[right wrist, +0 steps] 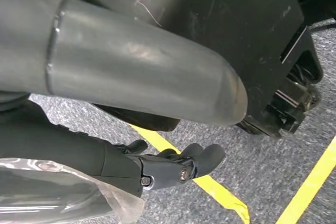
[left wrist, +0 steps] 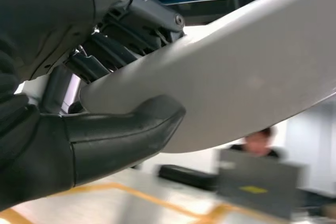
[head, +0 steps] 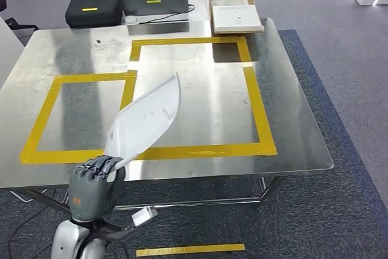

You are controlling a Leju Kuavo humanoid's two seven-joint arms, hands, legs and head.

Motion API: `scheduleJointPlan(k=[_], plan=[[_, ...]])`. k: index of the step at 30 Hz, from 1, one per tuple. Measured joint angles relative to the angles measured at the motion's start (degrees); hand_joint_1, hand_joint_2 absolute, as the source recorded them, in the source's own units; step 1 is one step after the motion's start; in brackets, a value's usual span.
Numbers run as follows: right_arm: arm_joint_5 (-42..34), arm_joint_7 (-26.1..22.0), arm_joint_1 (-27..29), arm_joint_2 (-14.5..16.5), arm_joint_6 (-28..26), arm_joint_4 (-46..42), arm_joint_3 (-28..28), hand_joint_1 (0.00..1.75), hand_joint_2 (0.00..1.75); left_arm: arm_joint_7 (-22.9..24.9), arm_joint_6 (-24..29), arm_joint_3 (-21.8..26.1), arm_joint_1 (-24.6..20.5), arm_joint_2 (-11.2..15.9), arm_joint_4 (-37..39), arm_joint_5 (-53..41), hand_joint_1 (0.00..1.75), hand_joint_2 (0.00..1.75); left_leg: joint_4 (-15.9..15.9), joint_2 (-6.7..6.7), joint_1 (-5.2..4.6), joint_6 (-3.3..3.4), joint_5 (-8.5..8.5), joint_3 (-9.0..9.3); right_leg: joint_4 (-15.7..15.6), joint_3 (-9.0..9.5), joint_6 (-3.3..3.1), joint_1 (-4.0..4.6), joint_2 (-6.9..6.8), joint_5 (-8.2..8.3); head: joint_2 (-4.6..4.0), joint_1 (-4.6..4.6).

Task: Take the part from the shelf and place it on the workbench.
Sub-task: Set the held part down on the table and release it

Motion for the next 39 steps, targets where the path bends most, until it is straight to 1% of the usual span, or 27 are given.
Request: scheduleJointPlan(k=[1,2,3,6,8,10,12,13,14,15,16,17,18,19,21,23,25,27,28,29,30,32,33,34,36,38,39], plan=[[0.4,0.0,0.0,0.0,0.3,0.0,0.1,0.00,0.00,2.1,0.0,1.0,-1.9,1.4,2.5,-1.4,1.75,1.75,-3.6,0.01,0.04,0.06,2.63,1.14,0.0,0.33,0.12,-0.02,0.06,-0.24,0.00,0.00],[0.7,-0.1,-0.1,0.0,0.7,0.0,0.2,0.00,0.00,3.9,0.0,1.6,-4.1,2.9,5.3,-2.1,1.75,1.75,-7.1,0.03,-0.05,0.14,4.55,2.32,0.0,0.59,0.31,0.07,0.07,-0.46,0.00,0.01],[0.9,-0.1,-0.2,0.0,1.0,0.0,0.3,0.00,0.00,5.3,0.0,2.0,-6.5,4.7,8.5,-2.2,1.75,1.75,-9.6,0.04,-0.15,0.31,5.49,3.24,0.0,0.59,0.59,0.15,0.04,-0.56,0.00,0.02],[0.9,-0.3,-0.5,0.0,1.9,0.0,0.5,0.00,0.00,7.9,0.0,2.8,-14.3,10.1,19.0,-2.0,1.75,1.75,-11.9,0.01,-0.43,1.01,5.46,3.78,-0.3,0.25,1.53,0.24,-0.14,-0.36,0.00,0.14],[0.7,-0.2,-0.5,0.0,2.2,0.0,0.5,0.00,0.00,9.2,-0.1,3.3,-19.5,13.3,26.4,-1.9,1.75,1.75,-12.3,0.08,-0.27,1.56,5.76,3.91,0.6,-0.36,1.92,0.20,-0.15,-1.02,0.00,0.25],[0.8,0.3,-0.5,0.0,2.5,0.0,0.6,0.00,0.00,10.1,-1.2,3.5,-25.1,16.0,33.8,-2.3,1.75,1.75,-12.6,0.24,-0.13,2.06,5.87,4.04,5.8,-3.24,2.11,0.21,-0.12,-3.54,0.00,0.56],[0.9,0.8,-0.4,0.0,2.6,0.0,0.6,0.00,0.00,10.5,-3.3,3.5,-30.5,18.3,41.0,-2.8,1.75,1.75,-12.6,0.30,-0.23,2.34,5.78,4.02,13.6,-7.61,2.22,0.23,-0.14,-6.12,0.00,0.78],[1.0,1.0,-0.3,0.0,2.6,0.0,0.6,0.00,0.00,10.6,-4.2,3.5,-32.8,19.1,44.1,-3.0,1.75,1.75,-12.6,0.31,-0.29,2.40,5.72,4.07,15.8,-9.13,2.23,0.24,-0.14,-6.25,0.00,0.78],[1.0,1.2,-0.3,0.0,2.6,0.0,0.6,0.00,0.00,10.7,-4.8,3.5,-34.8,19.7,46.7,-3.2,1.75,1.75,-12.6,0.29,-0.32,2.43,5.64,4.18,16.0,-9.65,2.18,0.24,-0.14,-5.25,0.00,0.80],[1.1,1.3,-0.3,0.0,2.7,0.0,0.6,0.00,0.00,10.8,-5.2,3.5,-36.5,20.1,48.9,-3.5,1.75,1.75,-12.6,0.26,-0.34,2.39,5.51,4.37,13.8,-9.03,2.04,0.24,-0.14,-3.20,0.00,0.81],[1.1,1.4,-0.3,0.0,2.7,0.0,0.6,0.00,0.00,10.8,-5.4,3.3,-37.9,20.3,50.7,-3.7,1.75,1.75,-12.6,0.23,-0.34,2.28,5.33,4.59,9.8,-7.56,1.84,0.25,-0.16,-0.69,0.00,0.82],[1.1,1.6,-0.3,0.0,2.8,0.0,0.6,0.00,0.00,10.9,-5.6,3.2,-39.2,20.4,52.2,-3.9,1.75,1.75,-12.5,0.20,-0.45,2.09,5.14,4.73,6.1,-5.87,1.64,0.34,-0.18,1.18,0.00,0.82],[1.2,1.7,-0.4,0.0,2.8,0.0,0.6,0.00,0.00,11.0,-5.9,3.0,-40.5,20.5,53.5,-4.0,1.75,1.75,-12.4,0.17,-0.53,1.87,5.01,4.72,2.9,-4.41,1.40,0.40,-0.19,2.23,0.00,0.80],[1.3,1.8,-0.4,0.0,2.9,0.0,0.6,0.00,0.00,11.1,-6.3,2.9,-41.7,20.5,54.7,-4.1,1.75,1.75,-12.4,0.16,-0.60,1.62,4.99,4.60,1.1,-3.59,1.21,0.48,-0.15,2.49,0.00,0.75],[1.4,2.0,-0.3,0.0,3.0,0.0,0.8,0.00,0.00,11.2,-6.9,2.5,-43.6,20.3,56.4,-4.3,1.75,1.75,-12.4,0.18,-0.59,1.18,5.08,4.40,0.4,-3.18,0.83,0.57,0.03,2.10,0.00,0.73],[1.6,2.0,-0.3,0.0,3.1,0.0,0.9,0.00,0.00,11.2,-7.2,2.0,-45.0,19.9,57.4,-4.5,1.75,1.75,-11.9,0.26,-0.46,0.64,4.46,4.29,0.0,-2.84,0.36,0.35,0.15,2.22,0.00,0.66],[1.8,2.0,-0.5,0.0,3.1,0.0,1.0,0.00,0.00,11.1,-7.4,1.3,-46.8,19.0,58.3,-4.8,1.75,1.75,-7.7,0.30,-0.34,0.11,2.23,2.37,-0.4,-2.37,-0.09,0.10,0.10,2.23,0.00,0.47],[1.9,1.9,-0.7,0.0,3.1,0.0,1.0,0.00,0.00,11.3,-7.4,0.4,-48.5,17.7,59.2,-5.3,1.75,1.75,-0.4,0.30,-0.28,-0.25,-0.45,-1.38,-0.4,-2.16,-0.36,0.10,-0.06,2.03,0.00,0.38],[1.9,1.8,-0.7,0.0,3.1,0.0,1.1,0.00,0.00,11.5,-7.4,-0.1,-49.0,17.1,59.5,-5.5,1.75,1.75,2.2,0.30,-0.23,-0.35,-0.95,-2.82,-0.4,-2.02,-0.41,0.10,-0.10,1.93,0.00,0.39],[1.9,1.6,-0.7,0.0,3.0,0.0,1.1,0.00,0.00,11.7,-7.3,-0.7,-49.3,16.5,59.7,-5.8,1.31,1.75,3.0,0.30,-0.18,-0.39,-0.39,-3.42,-0.4,-1.84,-0.42,0.10,-0.08,1.81,0.00,0.39],[2.0,1.5,-0.7,0.0,3.0,0.0,1.1,0.00,0.00,11.9,-7.2,-1.2,-49.4,16.0,59.9,-5.9,0.87,1.75,1.4,0.31,-0.11,-0.34,1.33,-2.92,-0.4,-1.59,-0.37,0.09,0.01,1.66,0.00,0.39],[2.0,1.3,-0.7,0.0,2.9,0.0,1.3,0.00,0.00,12.0,-6.8,-2.0,-49.7,15.2,60.0,-5.8,0.00,1.75,-5.6,0.30,-0.03,-0.15,5.68,0.02,-0.4,-1.07,-0.13,0.12,0.28,1.34,0.00,0.40],[2.0,1.2,-0.8,0.0,2.8,0.0,1.4,0.00,0.00,12.0,-6.6,-2.3,-49.9,14.9,60.0,-5.5,0.00,1.31,-8.8,0.27,-0.10,-0.03,6.98,1.41,-0.3,-0.97,0.07,0.21,0.45,1.18,0.00,0.40],[2.1,1.1,-0.8,0.0,2.8,0.0,1.4,0.00,0.00,12.0,-6.4,-2.5,-50.1,14.7,60.1,-5.1,0.00,0.87,-10.8,0.24,-0.20,0.13,7.31,2.27,-0.3,-1.02,0.34,0.28,0.55,1.12,0.00,0.44],[2.1,1.0,-0.8,0.0,2.6,0.0,1.5,0.00,0.00,12.2,-5.2,-2.8,-50.3,14.3,60.2,-4.3,0.00,0.00,-12.1,0.14,-0.43,0.58,6.81,2.69,-0.4,-1.18,0.97,0.34,0.59,1.12,0.00,0.48],[2.2,1.2,-0.8,0.0,2.6,0.0,1.5,0.00,0.00,12.9,-3.0,-3.1,-50.3,13.8,60.2,-3.9,0.00,0.00,-12.6,0.11,-0.26,1.23,6.82,2.91,-0.2,-1.53,1.59,0.23,0.46,0.68,0.00,0.51],[2.3,1.3,-0.8,0.0,2.6,0.0,1.5,0.00,0.00,13.3,-1.8,-3.2,-50.3,13.6,60.2,-3.7,0.00,0.00,-12.7,0.13,-0.14,1.61,6.90,3.03,1.0,-2.17,1.82,0.23,0.40,-0.20,0.00,0.60]])
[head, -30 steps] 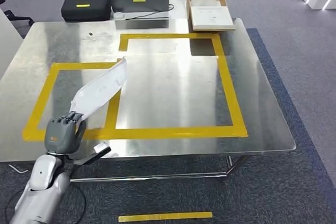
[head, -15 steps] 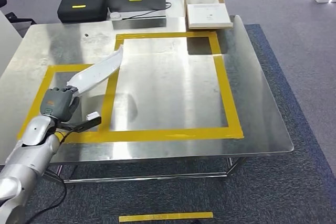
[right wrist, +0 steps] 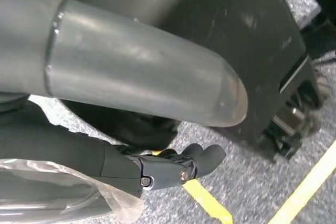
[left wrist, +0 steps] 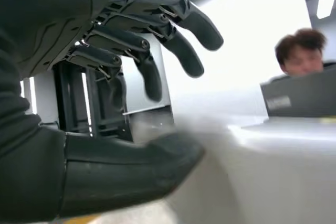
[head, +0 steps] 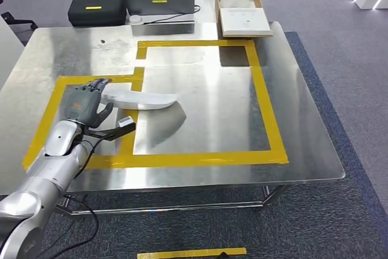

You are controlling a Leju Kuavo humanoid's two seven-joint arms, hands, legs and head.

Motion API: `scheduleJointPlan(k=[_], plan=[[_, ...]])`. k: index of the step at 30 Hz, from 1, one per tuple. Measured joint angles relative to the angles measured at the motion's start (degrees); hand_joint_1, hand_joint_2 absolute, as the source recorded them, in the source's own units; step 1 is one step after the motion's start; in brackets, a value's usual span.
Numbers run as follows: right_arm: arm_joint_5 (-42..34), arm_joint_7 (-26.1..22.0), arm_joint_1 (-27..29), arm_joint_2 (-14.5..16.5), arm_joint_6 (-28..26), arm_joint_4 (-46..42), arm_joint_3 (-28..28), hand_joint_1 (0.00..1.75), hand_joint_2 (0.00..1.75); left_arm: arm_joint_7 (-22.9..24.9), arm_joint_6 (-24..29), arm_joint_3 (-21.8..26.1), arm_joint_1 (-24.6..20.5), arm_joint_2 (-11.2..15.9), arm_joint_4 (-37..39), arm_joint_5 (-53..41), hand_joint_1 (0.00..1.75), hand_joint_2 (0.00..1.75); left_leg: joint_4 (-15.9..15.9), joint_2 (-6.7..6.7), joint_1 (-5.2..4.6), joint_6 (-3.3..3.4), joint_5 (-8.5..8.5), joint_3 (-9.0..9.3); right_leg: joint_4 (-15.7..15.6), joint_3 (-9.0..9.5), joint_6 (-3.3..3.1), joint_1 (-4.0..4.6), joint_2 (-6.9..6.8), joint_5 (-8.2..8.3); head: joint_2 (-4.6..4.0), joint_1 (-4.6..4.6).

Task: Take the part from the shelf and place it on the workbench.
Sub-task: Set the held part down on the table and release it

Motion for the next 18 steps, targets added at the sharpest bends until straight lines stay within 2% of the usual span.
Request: scheduleJointPlan(k=[1,3,4,5,6,8,9,10,11,14,15,16,18], plan=[[0.1,0.1,0.0,0.0,0.0,0.0,0.0,0.00,0.00,0.2,0.8,-0.1,0.0,-0.2,0.0,0.4,0.00,0.00,-0.1,0.02,0.09,0.33,0.05,0.10,2.5,-1.26,0.15,-0.02,-0.05,-1.36,0.00,0.11],[0.1,0.4,0.0,0.0,-0.1,0.0,0.0,0.00,0.00,0.2,1.6,-0.2,0.4,-0.5,-0.2,1.5,0.00,0.00,-0.1,0.04,-0.02,0.75,-0.03,0.11,10.2,-5.06,0.32,-0.01,-0.11,-4.52,0.00,0.33],[0.2,0.4,0.1,0.0,-0.1,0.0,0.0,0.00,0.00,0.2,1.7,-0.2,0.9,-0.6,-0.4,2.0,0.00,0.00,-0.1,0.04,-0.08,0.83,-0.08,0.12,13.4,-6.84,0.38,-0.02,-0.12,-5.33,0.00,0.36],[0.2,0.5,0.1,0.0,-0.1,0.0,0.0,0.00,0.00,0.0,1.7,-0.2,1.4,-0.8,-0.8,2.6,0.00,0.00,-0.1,0.04,-0.12,0.87,-0.09,0.14,14.8,-7.83,0.40,-0.01,-0.12,-5.13,0.00,0.38],[0.3,0.5,0.1,0.0,-0.1,0.0,0.0,0.00,0.00,-0.2,1.7,-0.2,2.0,-1.0,-1.2,3.2,0.00,0.00,0.0,0.02,-0.14,0.88,-0.10,0.16,13.9,-7.72,0.37,-0.01,-0.12,-3.89,0.00,0.40],[0.3,0.5,0.1,0.0,-0.1,0.0,0.0,0.00,0.00,-0.9,1.8,-0.1,2.9,-1.3,-2.2,4.3,0.00,0.00,0.2,-0.07,-0.14,0.73,-0.17,0.17,6.9,-4.91,0.16,-0.02,-0.15,0.18,0.00,0.44],[0.3,0.5,0.1,0.0,-0.2,0.0,0.0,0.00,0.00,-1.2,1.8,0.0,3.2,-1.4,-2.8,4.7,0.00,0.00,0.4,-0.13,-0.26,0.55,-0.25,0.03,3.4,-3.16,0.05,-0.01,-0.15,1.65,0.00,0.46],[0.3,0.5,0.0,0.0,-0.2,0.0,0.0,0.00,0.00,-1.5,1.8,0.2,3.6,-1.5,-3.4,5.1,0.00,0.00,0.6,-0.17,-0.37,0.29,-0.26,-0.15,0.9,-1.95,-0.07,-0.01,-0.12,2.46,0.00,0.46],[0.3,0.5,0.0,0.0,-0.2,0.0,0.1,0.00,0.00,-1.7,1.9,0.4,4.0,-1.5,-4.0,5.3,0.00,0.00,0.7,-0.19,-0.48,0.00,-0.20,-0.32,-0.3,-1.36,-0.19,0.03,-0.05,2.62,0.00,0.44],[0.3,0.5,0.3,0.0,-0.2,0.0,0.1,0.00,0.00,-2.5,1.9,0.7,5.3,-1.7,-5.6,6.3,0.00,0.00,0.9,-0.15,-0.45,-0.86,-0.38,-0.57,-0.6,-1.29,-0.91,-0.03,0.00,2.92,0.00,0.43],[0.3,0.5,0.3,0.0,-0.3,0.0,0.1,0.00,0.00,-3.0,1.9,0.9,5.8,-1.9,-6.3,7.0,0.00,0.00,1.8,-0.10,-0.39,-1.14,-1.39,-0.82,-0.7,-1.34,-1.27,-0.12,-0.08,3.14,0.00,0.40],[0.2,0.6,0.2,0.0,-0.3,0.0,0.1,0.00,0.00,-3.7,1.9,1.1,6.4,-2.1,-7.1,7.9,0.00,0.00,3.8,-0.06,-0.34,-1.41,-3.12,-1.44,-0.8,-1.44,-1.64,-0.22,-0.16,3.38,0.00,0.37],[0.1,0.7,0.1,0.0,-0.4,0.0,0.1,0.00,0.00,-5.2,1.9,1.9,7.6,-2.6,-8.8,9.9,0.00,0.00,10.7,0.01,-0.28,-1.77,-7.55,-3.47,-0.8,-1.80,-2.05,-0.19,-0.23,3.75,0.00,0.32]])
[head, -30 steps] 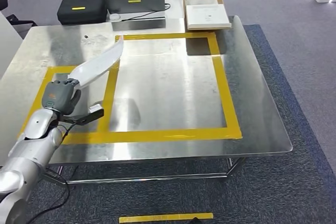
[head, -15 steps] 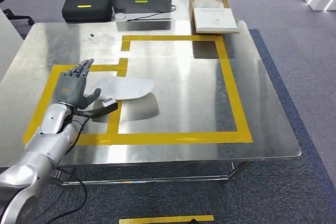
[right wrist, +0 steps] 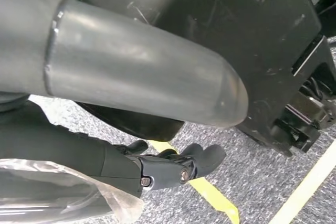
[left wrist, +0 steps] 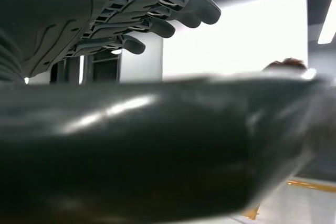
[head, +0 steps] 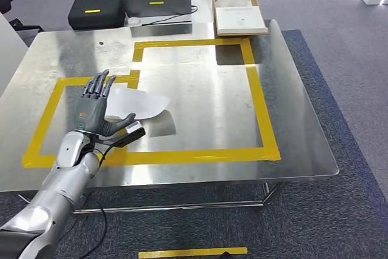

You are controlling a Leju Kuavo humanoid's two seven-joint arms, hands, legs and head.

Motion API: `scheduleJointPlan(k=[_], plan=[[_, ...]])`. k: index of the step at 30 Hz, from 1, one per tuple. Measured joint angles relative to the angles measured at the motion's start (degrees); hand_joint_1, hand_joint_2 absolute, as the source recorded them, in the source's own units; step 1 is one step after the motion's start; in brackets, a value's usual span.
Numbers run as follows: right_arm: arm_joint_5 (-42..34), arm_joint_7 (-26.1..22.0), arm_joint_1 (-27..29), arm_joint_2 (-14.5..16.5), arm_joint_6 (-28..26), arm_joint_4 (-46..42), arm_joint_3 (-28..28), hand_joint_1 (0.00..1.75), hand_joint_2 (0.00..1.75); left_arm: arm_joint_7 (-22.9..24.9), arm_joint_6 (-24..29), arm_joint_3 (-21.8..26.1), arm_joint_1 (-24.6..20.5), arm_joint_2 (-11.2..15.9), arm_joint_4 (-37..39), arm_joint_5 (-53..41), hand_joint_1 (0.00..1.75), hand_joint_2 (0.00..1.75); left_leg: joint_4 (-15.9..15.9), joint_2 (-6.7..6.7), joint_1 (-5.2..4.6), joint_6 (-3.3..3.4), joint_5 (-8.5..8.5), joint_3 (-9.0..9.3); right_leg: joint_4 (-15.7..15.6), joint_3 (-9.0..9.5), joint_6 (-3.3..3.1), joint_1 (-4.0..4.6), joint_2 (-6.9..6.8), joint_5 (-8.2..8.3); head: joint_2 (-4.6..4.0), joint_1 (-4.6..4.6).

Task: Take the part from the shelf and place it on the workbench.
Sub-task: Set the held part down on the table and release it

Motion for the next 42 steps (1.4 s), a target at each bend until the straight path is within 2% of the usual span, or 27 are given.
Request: scheduleJointPlan(k=[2,3,7,8,11,13,15,16,17,18,19,21,22,23,24,26,27,29,31,32,33,34,35,36,38,40,42], plan=[[-0.2,0.2,0.0,0.0,0.0,0.0,0.0,0.00,0.00,-1.9,0.0,0.9,1.6,-0.7,-1.6,2.4,0.00,0.00,5.0,0.00,0.03,-0.06,-2.41,-0.97,0.0,-0.52,-0.10,0.09,-0.01,0.47,0.00,0.01],[-0.3,0.4,0.1,0.0,-0.1,0.0,0.0,0.00,0.00,-3.4,0.0,1.2,2.7,-1.3,-2.7,4.4,0.00,0.00,4.5,0.00,0.03,0.05,-2.10,-0.03,0.0,-0.83,-0.05,0.13,-0.01,0.78,0.00,0.00],[-0.4,0.6,0.1,0.0,-0.6,0.0,0.0,0.00,0.00,-10.0,0.0,1.5,8.4,-4.7,-10.3,15.4,0.00,0.00,-9.4,0.01,-0.30,1.13,2.27,8.74,0.0,-1.74,0.80,0.33,-0.05,2.06,0.00,0.08],[-0.4,0.6,0.0,0.0,-0.7,0.0,0.0,0.00,0.00,-10.9,0.0,0.9,10.6,-5.7,-13.0,18.1,0.00,0.00,-11.1,0.00,-0.50,1.39,2.61,9.54,-0.1,-1.81,1.17,0.31,-0.10,2.40,0.00,0.14],[-0.1,0.3,0.1,0.1,-1.1,0.0,0.0,0.00,0.00,-12.4,0.0,-2.4,18.1,-8.0,-22.0,24.6,0.00,0.00,-11.8,0.08,-0.90,2.40,3.78,9.08,-0.6,-2.05,2.32,-0.06,-0.02,3.24,0.00,0.19],[0.1,0.2,0.4,0.1,-1.3,0.0,0.0,0.00,0.00,-12.8,0.0,-4.5,21.4,-9.2,-26.4,26.7,0.00,0.00,-12.2,0.17,-0.68,3.29,5.13,8.07,1.5,-3.31,2.82,-0.04,0.11,0.37,0.00,0.54],[0.3,0.1,0.4,0.1,-1.6,0.0,0.0,0.00,0.00,-13.8,-0.9,-5.9,24.0,-9.9,-30.1,29.4,0.00,0.00,-12.3,0.27,-0.63,3.81,6.29,6.72,7.8,-5.12,3.02,0.04,0.11,-5.57,0.00,1.03],[0.4,0.0,0.3,0.1,-1.7,0.0,0.0,0.00,0.00,-14.6,-2.0,-6.5,25.7,-10.1,-32.3,31.6,0.00,0.00,-12.2,0.43,-0.69,3.87,6.75,6.07,11.3,-5.63,3.08,0.04,0.09,-7.87,0.00,1.14],[0.6,0.0,0.3,0.1,-1.9,0.0,0.0,0.00,0.00,-15.6,-3.3,-7.2,27.7,-10.3,-34.7,33.9,0.00,0.00,-12.2,0.60,-0.76,3.86,7.24,5.39,14.0,-5.49,3.11,0.04,0.06,-9.01,0.00,1.14],[0.8,0.1,0.3,0.1,-2.0,0.0,0.0,0.00,0.00,-16.4,-4.8,-7.9,29.7,-10.4,-36.9,35.9,0.00,0.00,-12.2,0.77,-0.81,3.83,7.71,4.72,14.9,-4.57,3.11,0.04,0.03,-8.92,0.00,1.15],[1.1,0.2,0.4,0.1,-2.1,0.0,0.1,0.00,0.00,-17.1,-6.1,-8.7,31.6,-10.5,-39.1,37.5,0.00,0.00,-12.1,0.85,-0.82,3.74,8.19,4.07,13.7,-2.55,3.05,0.05,0.00,-7.84,0.00,1.20],[1.5,0.8,0.3,0.1,-2.1,0.0,0.2,0.00,0.00,-18.4,-8.3,-9.8,35.2,-10.5,-43.1,39.7,0.00,0.00,-12.0,0.85,-0.87,3.37,9.03,3.09,6.5,3.92,2.75,0.09,0.04,-5.78,0.00,1.26],[1.7,1.3,0.2,0.1,-2.2,0.0,0.3,0.00,0.00,-19.0,-9.1,-10.2,37.1,-10.4,-45.1,40.7,0.00,0.00,-11.9,0.87,-0.96,3.10,9.41,2.75,2.1,7.34,2.55,0.13,0.10,-5.61,0.00,1.24],[1.9,1.8,0.2,0.1,-2.3,0.0,0.4,0.00,0.00,-19.5,-9.7,-10.5,38.8,-10.3,-46.8,41.5,0.00,0.00,-11.8,0.88,-1.04,2.82,9.84,2.49,-1.1,9.65,2.38,0.20,0.16,-5.94,0.00,1.22],[2.0,2.5,0.2,0.1,-2.5,0.0,0.4,0.00,0.00,-19.8,-10.2,-10.7,40.2,-10.3,-48.1,42.2,0.00,0.00,-11.7,0.90,-1.08,2.54,10.32,2.27,-3.1,10.84,2.21,0.28,0.19,-6.34,0.00,1.22],[2.1,3.9,0.3,0.1,-2.7,0.0,0.4,0.00,0.00,-20.1,-10.8,-11.2,42.4,-10.0,-49.5,43.3,0.00,0.00,-11.6,0.79,-0.94,1.93,11.03,1.93,-3.9,10.35,1.65,0.32,0.03,-6.19,0.00,1.23],[2.0,4.4,0.4,0.1,-2.7,0.0,0.4,0.00,0.00,-20.1,-10.9,-11.3,43.3,-9.8,-49.9,43.7,0.00,0.00,-11.1,0.68,-0.83,1.59,10.30,1.67,-3.9,9.87,1.21,0.30,-0.13,-5.75,0.00,1.19],[1.9,5.0,0.4,0.1,-2.7,0.0,0.4,0.00,0.00,-20.2,-11.0,-11.4,44.7,-9.5,-50.1,44.2,0.00,0.00,-7.4,0.48,-0.63,0.96,5.84,0.61,-4.0,8.80,0.34,0.25,-0.54,-4.67,0.00,1.05],[1.7,5.6,0.4,0.1,-3.2,0.0,0.4,0.00,0.00,-19.9,-10.9,-11.1,45.5,-9.1,-49.7,44.3,0.00,0.00,-0.4,0.46,-0.53,0.57,0.29,-0.64,-3.9,7.62,-0.06,0.47,-0.82,-3.49,0.00,0.96],[1.4,5.9,0.4,0.1,-3.7,0.0,0.4,0.00,0.00,-19.7,-10.7,-10.8,45.9,-9.0,-49.1,44.3,0.00,0.00,2.5,0.46,-0.50,0.49,-0.99,-0.82,-3.8,6.97,-0.10,0.59,-0.93,-2.88,0.00,0.96],[1.1,6.2,0.4,0.1,-4.3,0.0,0.4,0.00,0.00,-19.5,-10.3,-10.2,46.4,-8.9,-48.2,44.2,0.00,0.00,4.1,0.46,-0.48,0.52,-0.86,-0.35,-3.7,6.21,-0.12,0.71,-1.01,-2.24,0.00,0.96],[0.8,6.5,0.4,0.1,-4.9,0.0,0.3,0.00,0.00,-19.4,-9.9,-9.4,46.8,-8.8,-47.1,44.1,0.00,0.00,3.7,0.46,-0.48,0.66,0.34,0.94,-3.5,5.35,-0.12,0.81,-1.05,-1.65,0.00,0.96],[0.5,6.6,0.4,0.1,-5.4,0.0,0.3,0.00,0.00,-19.5,-9.4,-8.4,47.2,-8.8,-45.9,43.9,0.00,0.00,1.2,0.46,-0.49,0.90,1.98,3.19,-3.2,4.41,-0.10,0.91,-1.03,-1.10,0.00,0.95],[0.4,6.7,0.4,0.1,-5.7,0.0,0.2,0.00,0.00,-19.6,-9.0,-7.6,47.4,-8.7,-44.8,43.8,0.00,0.00,-2.8,0.44,-0.55,1.23,3.10,6.11,-3.0,3.55,-0.02,0.99,-1.01,-0.61,0.00,0.95],[0.3,6.7,0.3,0.1,-5.9,0.0,0.2,0.00,0.00,-20.0,-8.6,-6.3,47.7,-8.6,-43.2,43.5,0.00,0.00,-10.8,0.41,-0.76,1.81,3.31,11.10,-2.5,2.36,0.30,1.20,-1.01,0.23,0.00,1.00],[0.3,6.7,0.3,0.1,-6.0,0.0,0.1,0.00,0.00,-20.1,-8.4,-5.5,47.9,-8.6,-42.2,43.4,0.00,0.00,-13.8,0.39,-1.07,2.21,2.88,12.28,-2.3,1.62,0.89,1.20,-1.10,1.19,0.00,1.04],[0.3,6.8,0.3,0.1,-6.0,0.0,0.1,0.00,0.00,-20.1,-8.2,-4.9,48.1,-8.5,-41.3,43.2,0.00,0.00,-14.2,0.55,-1.00,2.90,3.84,11.35,-2.0,0.82,1.58,1.00,-0.95,1.09,0.00,0.99]])
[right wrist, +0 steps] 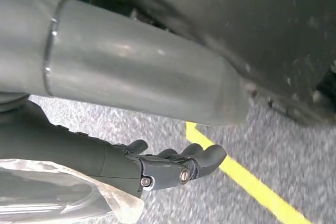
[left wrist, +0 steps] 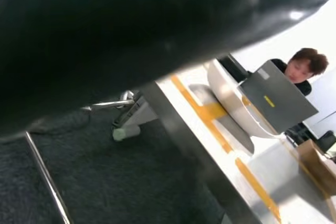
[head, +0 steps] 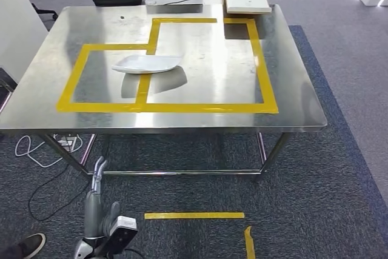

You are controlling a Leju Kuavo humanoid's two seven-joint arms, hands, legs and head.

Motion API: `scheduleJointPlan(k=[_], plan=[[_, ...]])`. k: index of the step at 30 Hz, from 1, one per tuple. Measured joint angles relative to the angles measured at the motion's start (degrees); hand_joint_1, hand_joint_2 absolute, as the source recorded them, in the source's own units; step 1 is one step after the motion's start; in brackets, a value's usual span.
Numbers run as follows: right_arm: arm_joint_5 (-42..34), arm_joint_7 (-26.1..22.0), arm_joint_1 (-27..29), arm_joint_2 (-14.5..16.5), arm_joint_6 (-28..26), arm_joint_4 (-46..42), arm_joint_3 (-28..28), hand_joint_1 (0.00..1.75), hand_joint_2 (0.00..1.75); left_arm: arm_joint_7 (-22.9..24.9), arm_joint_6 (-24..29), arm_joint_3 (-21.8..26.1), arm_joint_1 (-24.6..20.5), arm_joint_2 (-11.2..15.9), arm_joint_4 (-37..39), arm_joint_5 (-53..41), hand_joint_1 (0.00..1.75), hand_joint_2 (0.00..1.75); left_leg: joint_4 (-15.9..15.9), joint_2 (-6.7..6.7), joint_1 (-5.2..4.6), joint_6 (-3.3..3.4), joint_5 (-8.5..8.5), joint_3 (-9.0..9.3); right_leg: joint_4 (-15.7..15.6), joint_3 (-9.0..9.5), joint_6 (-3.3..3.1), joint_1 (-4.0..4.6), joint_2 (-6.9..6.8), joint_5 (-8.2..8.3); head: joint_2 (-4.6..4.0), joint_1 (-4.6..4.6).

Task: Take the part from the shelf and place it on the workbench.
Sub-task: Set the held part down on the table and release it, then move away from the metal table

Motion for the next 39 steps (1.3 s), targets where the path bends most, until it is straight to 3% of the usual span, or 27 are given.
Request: scheduleJointPlan(k=[1,2,4,5,6,7,8,10,11,13,15,16,17,19,20,21,22,23,25,27,29,31,33,35,36,37,39], plan=[[0.0,0.1,0.1,0.0,-0.1,0.0,0.0,0.00,0.00,0.2,0.2,0.3,0.0,0.0,0.4,-0.4,0.00,0.00,-0.2,0.10,0.09,0.45,0.64,-0.60,1.1,-0.62,0.31,-0.07,0.15,-1.44,0.00,0.08],[0.0,0.2,0.1,0.0,-0.2,0.0,0.0,0.00,0.00,0.8,0.6,0.6,0.0,0.0,0.9,-1.2,0.00,0.00,-0.3,0.20,0.19,0.82,1.30,-1.25,3.2,-1.43,0.54,-0.15,0.31,-3.92,0.00,0.15],[0.1,0.5,0.2,0.0,-1.0,0.0,0.0,0.00,0.00,2.9,1.5,2.1,-0.2,-0.1,3.2,-3.4,0.00,0.00,-0.3,0.31,0.11,1.13,2.49,-2.77,10.1,-3.15,0.87,-0.27,0.44,-9.62,0.00,0.32],[0.2,0.7,0.2,0.0,-1.6,0.0,0.0,0.00,0.00,3.5,1.7,3.4,-0.4,-0.1,5.2,-3.7,0.00,0.00,-0.2,0.40,0.08,1.10,3.12,-3.58,13.4,-3.59,0.97,-0.30,0.43,-11.19,0.00,0.31],[0.2,0.9,0.2,0.0,-2.1,0.0,0.0,0.00,0.00,3.4,1.7,5.3,-0.9,0.0,8.2,-3.2,0.00,0.00,-0.2,0.51,0.08,1.02,3.75,-4.42,15.5,-3.39,1.05,-0.31,0.43,-11.28,0.00,0.31],[0.2,1.0,0.2,-0.1,-2.6,0.0,0.0,0.00,0.00,2.6,1.7,7.6,-1.7,0.1,12.0,-1.8,0.00,0.00,-0.1,0.60,0.11,0.88,4.38,-5.24,15.8,-2.34,1.10,-0.32,0.42,-10.09,0.00,0.32],[0.4,1.1,0.2,-0.2,-3.2,0.0,0.0,0.00,0.00,1.7,1.7,10.4,-2.8,0.3,16.7,0.1,0.00,0.00,-0.1,0.64,0.17,0.68,4.99,-6.03,14.0,-0.30,1.14,-0.34,0.42,-8.25,0.00,0.32],[0.7,1.0,0.2,-0.3,-4.5,0.0,0.0,0.00,0.00,0.5,1.8,16.9,-5.4,1.1,27.3,4.3,0.00,0.00,0.3,0.66,0.25,0.10,6.00,-7.44,5.9,5.94,1.20,-0.43,0.50,-5.92,0.00,0.37],[1.0,0.8,0.1,-0.3,-5.3,0.0,0.0,0.00,0.00,0.5,1.4,20.1,-6.4,1.6,32.3,6.4,0.00,0.00,0.6,0.72,0.20,-0.24,6.50,-8.06,1.4,8.92,1.07,-0.44,0.62,-6.12,0.00,0.36],[1.8,0.0,0.1,-0.4,-7.2,-0.1,0.0,0.00,0.00,1.9,-1.0,25.7,-8.2,2.3,40.6,10.1,0.00,0.00,1.0,0.83,0.04,-0.68,7.56,-8.97,-3.5,11.81,0.78,-0.38,0.85,-7.21,0.00,0.38],[2.7,-1.0,0.3,-0.4,-8.9,-0.1,0.1,0.00,0.00,6.5,-4.8,30.7,-9.6,2.5,47.8,12.6,0.00,0.00,1.1,0.64,0.07,-1.06,7.97,-9.56,-3.7,11.12,0.29,-0.43,0.75,-7.00,0.00,0.42],[3.0,-1.4,0.2,-0.4,-9.4,-0.1,0.3,0.00,0.00,10.0,-6.3,32.9,-10.2,2.5,50.8,13.2,0.00,0.00,2.0,0.46,0.14,-1.34,6.83,-9.96,-3.6,10.73,-0.05,-0.51,0.65,-6.66,0.00,0.39],[3.4,-1.8,0.2,-0.4,-9.9,-0.1,0.5,0.00,0.00,13.9,-7.4,34.8,-10.6,2.3,53.3,13.2,0.00,0.00,4.0,0.30,0.24,-1.66,4.74,-10.57,-3.5,10.29,-0.51,-0.57,0.53,-6.29,0.00,0.32],[4.6,-2.4,0.1,-0.4,-11.5,-0.1,1.1,0.00,0.00,23.2,-8.3,37.1,-11.3,1.5,57.4,11.1,0.00,0.00,11.6,0.15,0.49,-2.22,-0.90,-12.53,-2.7,9.29,-1.36,-0.47,0.30,-5.76,0.00,0.12],[5.3,-2.7,0.2,-0.3,-12.5,-0.1,1.5,0.00,0.00,28.2,-8.7,37.5,-11.7,0.9,58.9,9.2,0.00,0.00,15.6,0.15,0.60,-2.39,-2.88,-13.36,-2.1,8.58,-1.62,-0.36,0.16,-5.58,0.00,0.08],[6.0,-2.9,0.2,-0.1,-13.7,-0.1,1.9,0.00,0.00,32.9,-9.3,37.5,-11.9,0.2,60.3,6.9,0.00,0.00,18.2,0.14,0.69,-2.46,-3.78,-13.57,-1.6,7.81,-1.76,-0.26,0.06,-5.49,0.00,0.06],[6.3,-3.1,0.2,0.2,-14.6,-0.1,2.4,0.00,0.00,36.9,-10.0,37.3,-12.1,-0.5,61.5,4.6,0.00,0.00,18.7,0.14,0.75,-2.41,-3.55,-12.84,-1.0,7.10,-1.80,-0.18,0.02,-5.45,0.00,0.04],[6.3,-3.3,0.2,0.4,-15.1,-0.1,2.8,0.00,0.00,39.8,-10.8,36.8,-12.2,-1.1,62.4,2.4,0.00,0.00,16.7,0.11,0.77,-2.23,-2.43,-11.03,-0.4,6.45,-1.80,-0.11,0.02,-5.45,0.00,0.06],[5.6,-3.5,0.1,0.8,-15.1,0.0,3.1,0.00,0.00,43.2,-12.0,35.5,-12.5,-2.3,63.8,-0.9,0.00,0.00,9.6,-0.11,0.63,-1.49,-0.11,-6.31,0.7,5.41,-1.74,0.04,0.03,-5.45,0.00,0.07],[5.0,-3.4,0.2,1.0,-14.6,0.0,3.1,0.00,0.00,44.3,-12.7,34.1,-12.9,-3.0,64.8,-2.4,0.00,0.00,4.8,-0.34,0.32,-0.86,0.64,-3.77,1.2,4.66,-1.32,0.07,0.01,-5.13,0.00,0.10],[4.8,-2.6,0.2,1.1,-13.9,0.0,3.1,0.00,0.00,43.9,-13.5,33.3,-13.0,-3.5,65.4,-2.9,0.00,0.00,3.9,-0.37,0.01,-0.49,0.97,-3.82,1.3,4.11,-0.56,-0.14,0.03,-4.48,0.00,0.09],[4.7,-0.9,0.3,1.0,-13.0,0.0,3.1,0.00,0.00,42.4,-14.4,32.6,-13.1,-3.6,65.8,-3.4,0.00,0.00,2.8,-0.18,0.15,0.08,1.77,-4.10,1.8,3.46,0.10,-0.29,0.17,-5.32,0.00,0.09],[4.4,1.1,0.4,0.9,-11.6,0.0,3.1,0.00,0.00,40.7,-15.6,31.8,-13.3,-3.3,66.0,-4.2,0.00,0.00,1.9,-0.02,0.45,0.75,2.79,-4.85,5.5,1.97,0.67,-0.38,0.37,-9.48,0.00,0.36],[3.7,1.9,0.4,0.7,-10.1,0.0,3.0,0.00,0.00,39.8,-16.7,31.0,-13.5,-3.1,66.3,-5.0,0.00,0.00,2.0,0.04,0.48,0.98,3.83,-6.16,11.8,0.20,1.19,-0.57,0.46,-14.03,0.00,0.62],[3.4,1.7,0.3,0.7,-9.3,0.0,2.8,0.00,0.00,39.7,-17.3,30.7,-13.6,-3.0,66.4,-5.4,0.00,0.00,2.0,0.15,0.52,0.84,4.39,-6.88,14.3,-0.09,1.46,-0.72,0.46,-14.72,0.00,0.64],[3.1,1.2,0.3,0.5,-8.5,0.0,2.7,0.00,0.00,39.7,-17.7,30.4,-13.7,-2.8,66.5,-5.7,0.00,0.00,2.1,0.29,0.63,0.64,5.00,-7.67,15.4,0.37,1.76,-0.91,0.45,-14.00,0.00,0.64],[2.8,0.1,0.2,0.3,-7.0,0.0,2.5,0.00,0.00,39.6,-18.4,29.8,-13.7,-2.4,66.7,-6.3,0.00,0.00,2.5,0.48,1.03,-0.01,6.25,-9.50,12.2,3.87,2.57,-1.45,0.45,-10.08,0.00,0.64]])
